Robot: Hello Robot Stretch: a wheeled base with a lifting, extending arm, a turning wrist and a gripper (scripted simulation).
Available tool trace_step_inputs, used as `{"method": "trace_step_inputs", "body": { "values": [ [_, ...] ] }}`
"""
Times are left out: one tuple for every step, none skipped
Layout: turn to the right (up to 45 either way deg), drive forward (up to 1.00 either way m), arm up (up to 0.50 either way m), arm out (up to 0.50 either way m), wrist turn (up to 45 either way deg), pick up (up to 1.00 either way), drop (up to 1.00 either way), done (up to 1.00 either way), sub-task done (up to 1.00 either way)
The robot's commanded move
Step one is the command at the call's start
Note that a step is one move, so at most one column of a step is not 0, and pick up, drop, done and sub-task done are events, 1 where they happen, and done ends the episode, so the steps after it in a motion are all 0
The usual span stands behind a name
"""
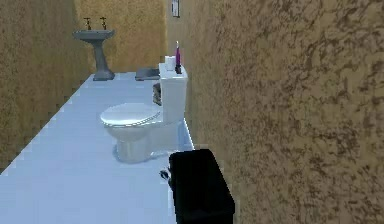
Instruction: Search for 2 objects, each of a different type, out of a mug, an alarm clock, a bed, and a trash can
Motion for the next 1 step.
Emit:
{"method": "trace_step_inputs", "body": {
  "values": [
    [0.0, 0.0, 0.0, 0.0, 0.0, 0.0, 0.0, 0.0, 1.0]
  ]
}}
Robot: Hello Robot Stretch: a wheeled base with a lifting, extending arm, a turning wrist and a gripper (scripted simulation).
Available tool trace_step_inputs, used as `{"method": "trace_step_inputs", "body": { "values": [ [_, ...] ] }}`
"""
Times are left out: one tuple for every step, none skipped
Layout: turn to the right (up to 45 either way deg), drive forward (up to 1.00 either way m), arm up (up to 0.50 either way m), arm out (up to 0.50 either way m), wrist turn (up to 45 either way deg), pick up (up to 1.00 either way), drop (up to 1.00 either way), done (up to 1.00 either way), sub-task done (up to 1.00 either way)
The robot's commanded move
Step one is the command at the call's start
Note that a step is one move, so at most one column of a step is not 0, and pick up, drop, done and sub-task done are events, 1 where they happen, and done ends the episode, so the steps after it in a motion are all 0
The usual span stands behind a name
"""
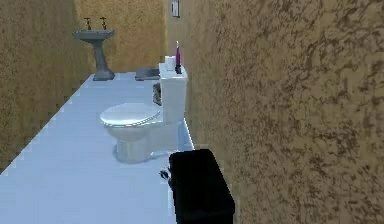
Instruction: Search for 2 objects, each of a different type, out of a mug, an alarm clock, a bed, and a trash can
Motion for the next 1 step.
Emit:
{"method": "trace_step_inputs", "body": {
  "values": [
    [-45.0, 0.0, 0.0, 0.0, 0.0, 0.0, 0.0, 0.0, 0.0]
  ]
}}
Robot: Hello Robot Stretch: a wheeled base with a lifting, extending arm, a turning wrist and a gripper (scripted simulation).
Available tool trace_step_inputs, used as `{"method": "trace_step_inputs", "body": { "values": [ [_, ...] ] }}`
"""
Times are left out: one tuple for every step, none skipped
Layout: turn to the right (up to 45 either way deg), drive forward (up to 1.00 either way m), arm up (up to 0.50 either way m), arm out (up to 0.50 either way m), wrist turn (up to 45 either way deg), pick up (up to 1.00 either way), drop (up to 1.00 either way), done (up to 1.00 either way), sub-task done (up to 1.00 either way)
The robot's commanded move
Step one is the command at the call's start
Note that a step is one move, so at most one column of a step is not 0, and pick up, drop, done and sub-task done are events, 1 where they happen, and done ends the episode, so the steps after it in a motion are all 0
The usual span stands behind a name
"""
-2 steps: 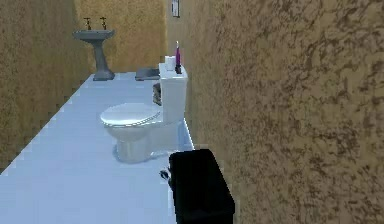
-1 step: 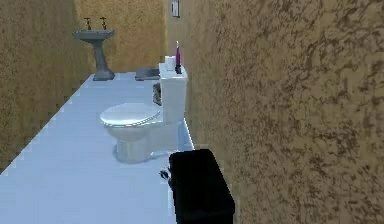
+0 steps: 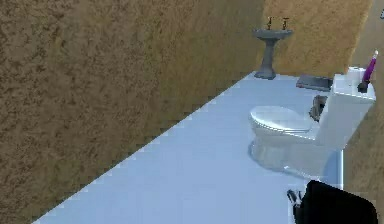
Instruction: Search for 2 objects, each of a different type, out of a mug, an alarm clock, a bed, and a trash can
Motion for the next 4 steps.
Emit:
{"method": "trace_step_inputs", "body": {
  "values": [
    [-45.0, 0.0, 0.0, 0.0, 0.0, 0.0, 0.0, 0.0, 0.0],
    [-45.0, 0.0, 0.0, 0.0, 0.0, 0.0, 0.0, 0.0, 0.0],
    [-30.0, 0.0, 0.0, 0.0, 0.0, 0.0, 0.0, 0.0, 0.0],
    [0.0, 0.3, 0.0, 0.0, 0.0, 0.0, 0.0, 0.0, 0.0]
  ]
}}
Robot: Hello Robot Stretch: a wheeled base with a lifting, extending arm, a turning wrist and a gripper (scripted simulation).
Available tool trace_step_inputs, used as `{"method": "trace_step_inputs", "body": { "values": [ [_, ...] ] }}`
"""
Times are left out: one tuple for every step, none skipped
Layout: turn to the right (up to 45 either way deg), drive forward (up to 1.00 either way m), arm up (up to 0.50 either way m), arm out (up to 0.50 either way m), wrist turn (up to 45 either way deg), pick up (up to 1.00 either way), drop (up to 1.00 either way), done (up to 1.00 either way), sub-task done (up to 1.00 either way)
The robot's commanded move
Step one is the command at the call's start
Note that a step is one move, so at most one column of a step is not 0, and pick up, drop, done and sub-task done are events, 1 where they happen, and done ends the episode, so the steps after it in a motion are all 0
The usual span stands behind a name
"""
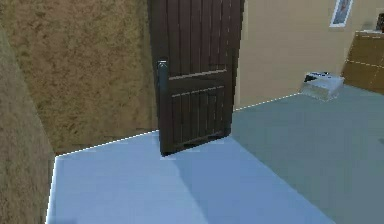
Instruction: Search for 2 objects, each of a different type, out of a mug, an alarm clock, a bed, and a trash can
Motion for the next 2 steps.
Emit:
{"method": "trace_step_inputs", "body": {
  "values": [
    [33.0, 0.0, 0.0, 0.0, 0.0, 0.0, 0.0, 0.0, 0.0],
    [0.0, 1.0, 0.0, 0.0, 0.0, 0.0, 0.0, 0.0, 0.0]
  ]
}}
